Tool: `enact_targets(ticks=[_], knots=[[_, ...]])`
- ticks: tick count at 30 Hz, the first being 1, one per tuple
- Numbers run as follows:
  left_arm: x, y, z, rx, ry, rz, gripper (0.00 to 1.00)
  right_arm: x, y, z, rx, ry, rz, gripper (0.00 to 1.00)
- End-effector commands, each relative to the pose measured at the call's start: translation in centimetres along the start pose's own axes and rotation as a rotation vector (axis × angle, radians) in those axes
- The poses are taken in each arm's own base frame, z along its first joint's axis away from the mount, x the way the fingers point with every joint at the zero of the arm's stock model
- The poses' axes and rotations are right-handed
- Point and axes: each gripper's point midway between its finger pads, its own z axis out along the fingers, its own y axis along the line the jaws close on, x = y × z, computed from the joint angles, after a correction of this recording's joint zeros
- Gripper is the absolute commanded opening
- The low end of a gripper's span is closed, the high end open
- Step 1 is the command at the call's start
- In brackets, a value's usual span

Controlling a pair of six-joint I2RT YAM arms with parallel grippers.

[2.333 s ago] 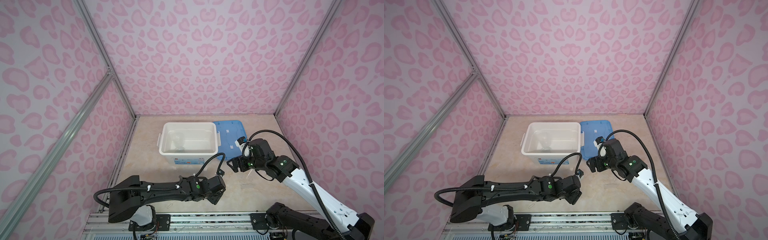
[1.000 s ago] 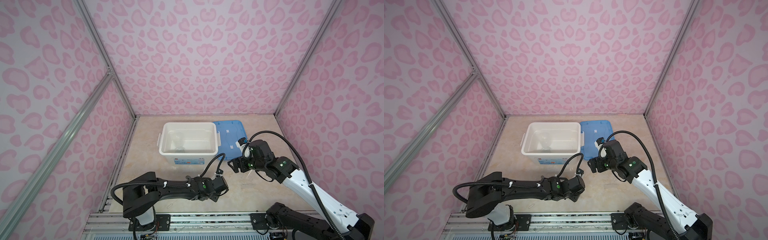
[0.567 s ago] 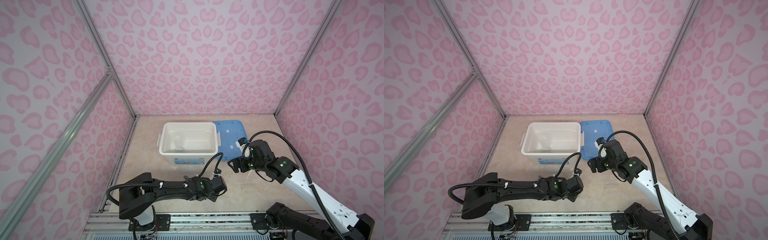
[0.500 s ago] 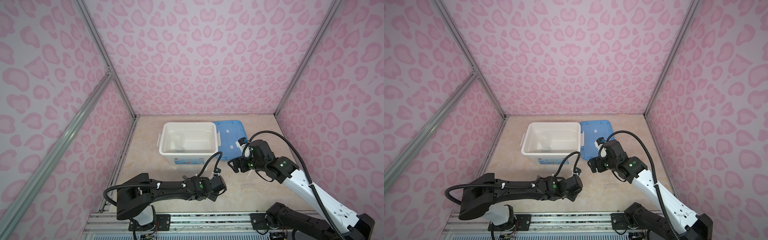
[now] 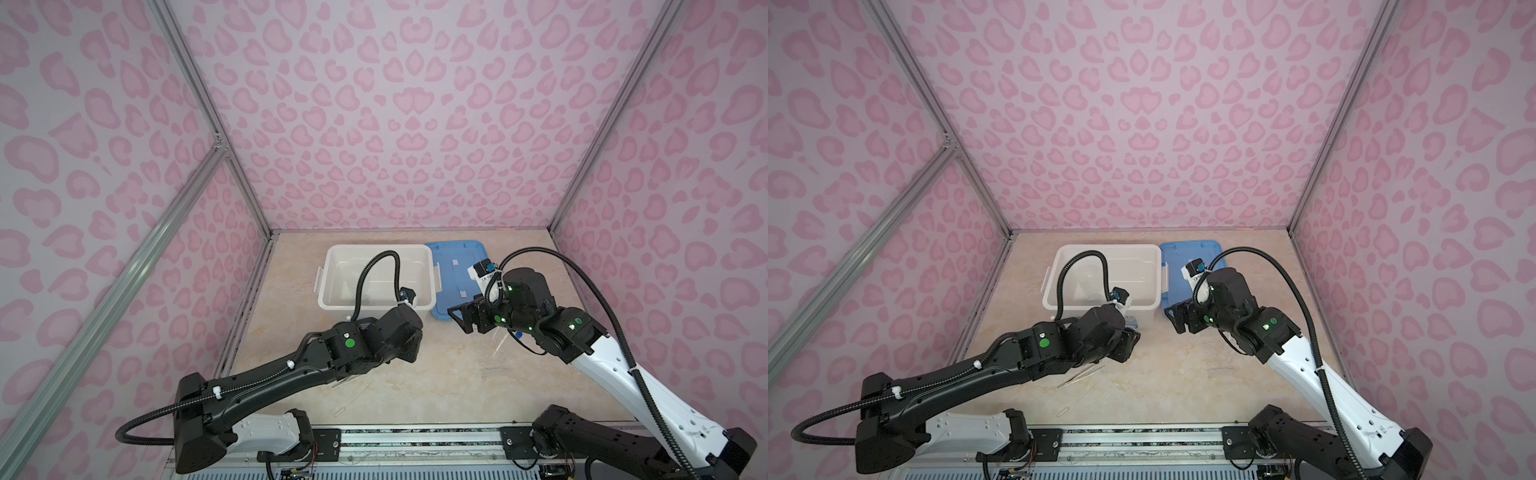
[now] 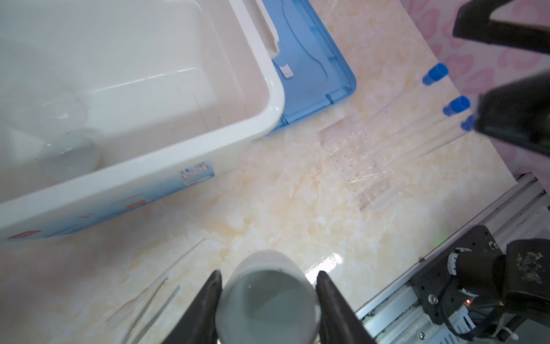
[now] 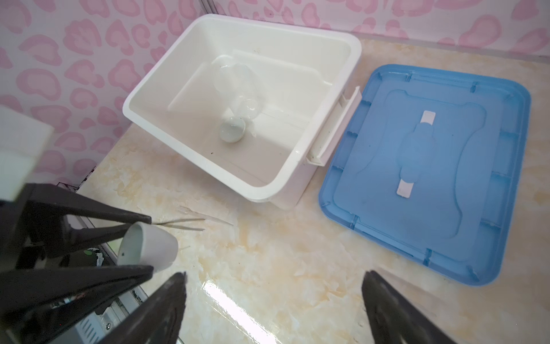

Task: Organize the chemistry lab equipment
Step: 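Carry the white cup over the bin with left gripper while right gripper follows, then lower the white cup into the bin beside the other cup and open left gripper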

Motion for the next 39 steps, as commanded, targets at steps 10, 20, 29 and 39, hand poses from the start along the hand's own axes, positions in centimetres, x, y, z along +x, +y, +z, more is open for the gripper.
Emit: enact_targets(ticks=[10,20,29,39], knots=[[-8.2,8.5,-1.2,-0.105,-0.028,-0.047,0.31,-7.1,5.1,5.0,-0.091,-0.045,-0.106,0.93],[-9.5,14.4,5.6,-0.188,0.048,-0.097,0.28,-8.3,5.1,10.9,-0.079,0.016,-0.099,0.92],[-6.6,16.4,11.8,-0.211,0.149,-0.083,0.26,-8.0,3.9,14.8,-0.087,0.063,-0.071,0.91],[-4.5,18.2,15.3,-0.228,0.175,-0.105,0.24,-7.6,3.3,16.6,-0.097,0.070,-0.070,0.91]])
